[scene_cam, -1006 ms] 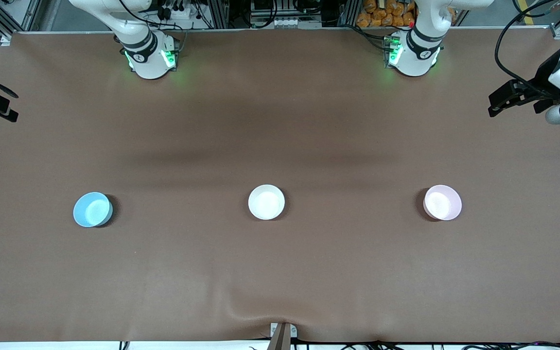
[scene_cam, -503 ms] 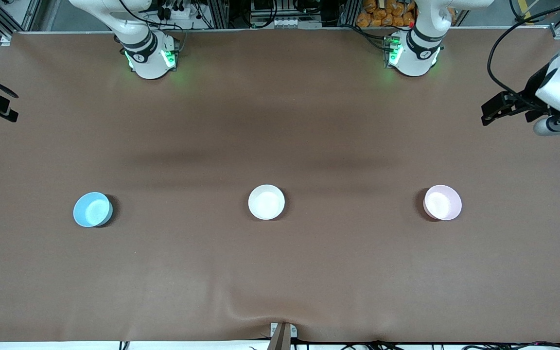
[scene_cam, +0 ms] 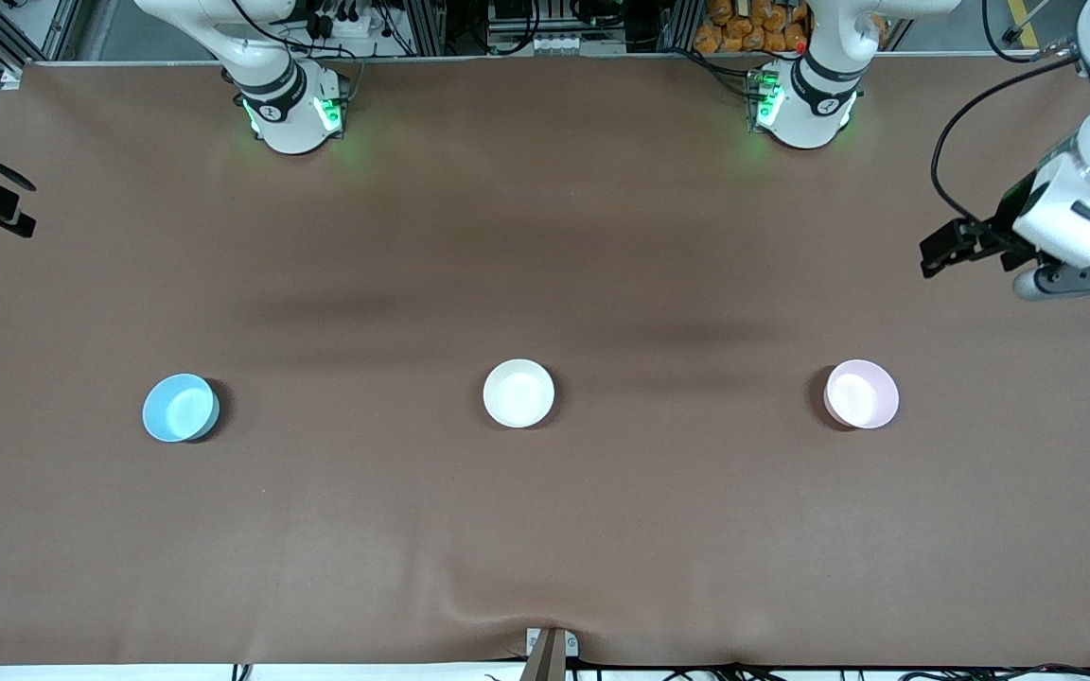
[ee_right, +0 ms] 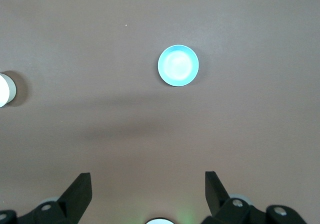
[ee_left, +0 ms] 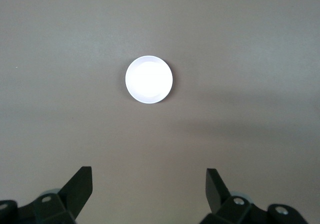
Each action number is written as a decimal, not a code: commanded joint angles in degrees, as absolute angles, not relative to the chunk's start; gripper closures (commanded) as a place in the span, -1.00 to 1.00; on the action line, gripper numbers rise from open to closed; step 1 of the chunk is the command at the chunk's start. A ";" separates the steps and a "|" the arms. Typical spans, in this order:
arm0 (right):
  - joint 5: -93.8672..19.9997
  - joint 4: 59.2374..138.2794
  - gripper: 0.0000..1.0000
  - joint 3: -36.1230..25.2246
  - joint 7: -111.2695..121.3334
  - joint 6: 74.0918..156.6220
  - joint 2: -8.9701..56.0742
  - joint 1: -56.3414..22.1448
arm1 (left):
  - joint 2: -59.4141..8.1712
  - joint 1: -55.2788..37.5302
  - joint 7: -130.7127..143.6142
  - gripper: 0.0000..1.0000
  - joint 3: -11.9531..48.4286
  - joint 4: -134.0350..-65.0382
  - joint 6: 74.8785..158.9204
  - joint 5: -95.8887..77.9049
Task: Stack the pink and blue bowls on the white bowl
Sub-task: 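Move the left gripper down toward the pale pink bowl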
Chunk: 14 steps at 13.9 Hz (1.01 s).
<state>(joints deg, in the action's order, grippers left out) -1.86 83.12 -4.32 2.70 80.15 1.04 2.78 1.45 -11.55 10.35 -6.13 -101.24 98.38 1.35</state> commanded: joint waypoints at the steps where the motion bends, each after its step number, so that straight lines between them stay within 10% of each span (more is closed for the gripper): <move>1: -2.64 82.88 -1.00 -4.13 2.46 79.72 1.05 3.16 | 1.76 -10.73 10.20 -1.00 -5.71 -106.95 104.74 2.46; 14: -2.72 82.88 -1.00 -4.13 2.46 79.80 1.06 3.25 | -9.39 -6.77 10.02 -1.00 -5.54 -123.84 139.20 2.37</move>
<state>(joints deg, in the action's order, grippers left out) -1.87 83.15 -4.32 2.70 80.13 1.04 2.78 -7.29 -8.13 10.21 -6.11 -123.78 136.17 1.35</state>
